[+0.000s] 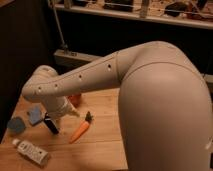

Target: Knock the eraser over

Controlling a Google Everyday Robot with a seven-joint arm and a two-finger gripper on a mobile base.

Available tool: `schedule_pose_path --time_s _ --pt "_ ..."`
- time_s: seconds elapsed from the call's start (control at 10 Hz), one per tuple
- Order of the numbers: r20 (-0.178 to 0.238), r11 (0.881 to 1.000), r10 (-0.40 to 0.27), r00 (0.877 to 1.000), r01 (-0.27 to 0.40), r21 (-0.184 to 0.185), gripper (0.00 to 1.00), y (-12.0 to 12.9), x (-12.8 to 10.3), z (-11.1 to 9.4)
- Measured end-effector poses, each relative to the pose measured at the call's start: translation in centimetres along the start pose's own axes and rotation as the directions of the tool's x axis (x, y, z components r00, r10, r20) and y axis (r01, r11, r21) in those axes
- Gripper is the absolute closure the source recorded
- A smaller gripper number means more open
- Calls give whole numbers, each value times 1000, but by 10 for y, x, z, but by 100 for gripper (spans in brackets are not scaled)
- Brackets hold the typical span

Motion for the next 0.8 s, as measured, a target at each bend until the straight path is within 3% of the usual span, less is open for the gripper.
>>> schedule_pose_path --time_s 0.3,0.4,0.6,0.8 --pt "-7 990 -139 990 139 -37 35 28 1 -2" --pt "-5 976 -210 978 209 -53 35 40 1 -3" --pt "-1 960 -273 962 273 -66 35 52 1 -3" --pt "5 935 -345 938 345 -85 35 65 1 -3"
